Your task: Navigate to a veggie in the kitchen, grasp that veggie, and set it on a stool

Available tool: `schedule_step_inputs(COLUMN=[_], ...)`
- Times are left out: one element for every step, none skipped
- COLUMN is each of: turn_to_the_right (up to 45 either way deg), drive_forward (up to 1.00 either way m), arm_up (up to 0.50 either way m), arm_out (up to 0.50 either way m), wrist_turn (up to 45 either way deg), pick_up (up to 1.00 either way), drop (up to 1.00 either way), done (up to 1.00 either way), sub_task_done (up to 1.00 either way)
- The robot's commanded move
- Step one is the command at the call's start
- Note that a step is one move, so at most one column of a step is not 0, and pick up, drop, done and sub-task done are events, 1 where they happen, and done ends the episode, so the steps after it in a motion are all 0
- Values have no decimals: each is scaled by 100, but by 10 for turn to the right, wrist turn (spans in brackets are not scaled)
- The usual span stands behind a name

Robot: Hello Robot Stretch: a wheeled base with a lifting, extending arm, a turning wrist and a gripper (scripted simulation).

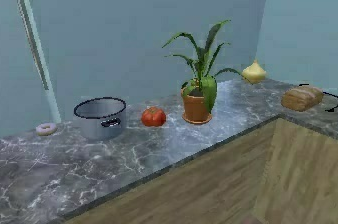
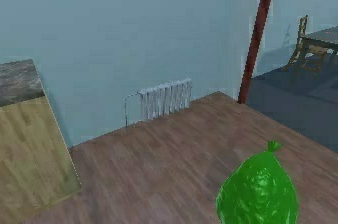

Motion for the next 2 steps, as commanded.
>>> schedule_step_inputs(turn_to_the_right=[90, 0], drive_forward=[0, 35], arm_up=[0, 0], arm_out=[0, 0], wrist_turn=[0, 0], pick_up=[0, 0], drop=[0, 0], done=[0, 0], sub_task_done=[0, 0])
